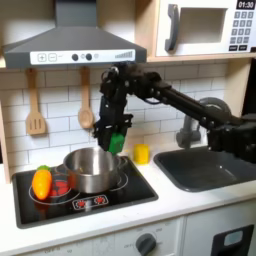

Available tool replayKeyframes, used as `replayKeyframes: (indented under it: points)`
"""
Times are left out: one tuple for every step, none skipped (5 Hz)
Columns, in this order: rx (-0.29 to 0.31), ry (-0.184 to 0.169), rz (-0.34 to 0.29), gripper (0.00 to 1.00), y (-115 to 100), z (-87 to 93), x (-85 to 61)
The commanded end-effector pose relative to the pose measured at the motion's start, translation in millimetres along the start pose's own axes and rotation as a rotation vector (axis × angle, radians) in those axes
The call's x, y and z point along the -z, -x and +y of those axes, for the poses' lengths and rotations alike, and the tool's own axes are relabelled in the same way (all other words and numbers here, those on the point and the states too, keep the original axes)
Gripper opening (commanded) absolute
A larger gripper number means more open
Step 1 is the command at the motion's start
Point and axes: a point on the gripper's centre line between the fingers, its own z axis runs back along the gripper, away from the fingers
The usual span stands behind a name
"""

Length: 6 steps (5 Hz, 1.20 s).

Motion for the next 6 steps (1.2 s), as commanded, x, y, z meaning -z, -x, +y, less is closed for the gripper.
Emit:
replayKeyframes:
  points:
    - [-0.041,-0.023,0.015,0.0,-16.8,17.3,7.9]
    - [-0.042,-0.027,0.03,0.0,-15.7,17.7,14.9]
    - [-0.029,-0.043,0.035,0.0,-13.7,17.2,12.9]
    - [-0.032,-0.056,0.055,1.0,-12.1,21.0,13.0]
    - [-0.042,-0.056,0.053,1.0,-10.9,24.5,9.4]
    - [-0.035,-0.055,0.059,1.0,-9.2,22.7,9.6]
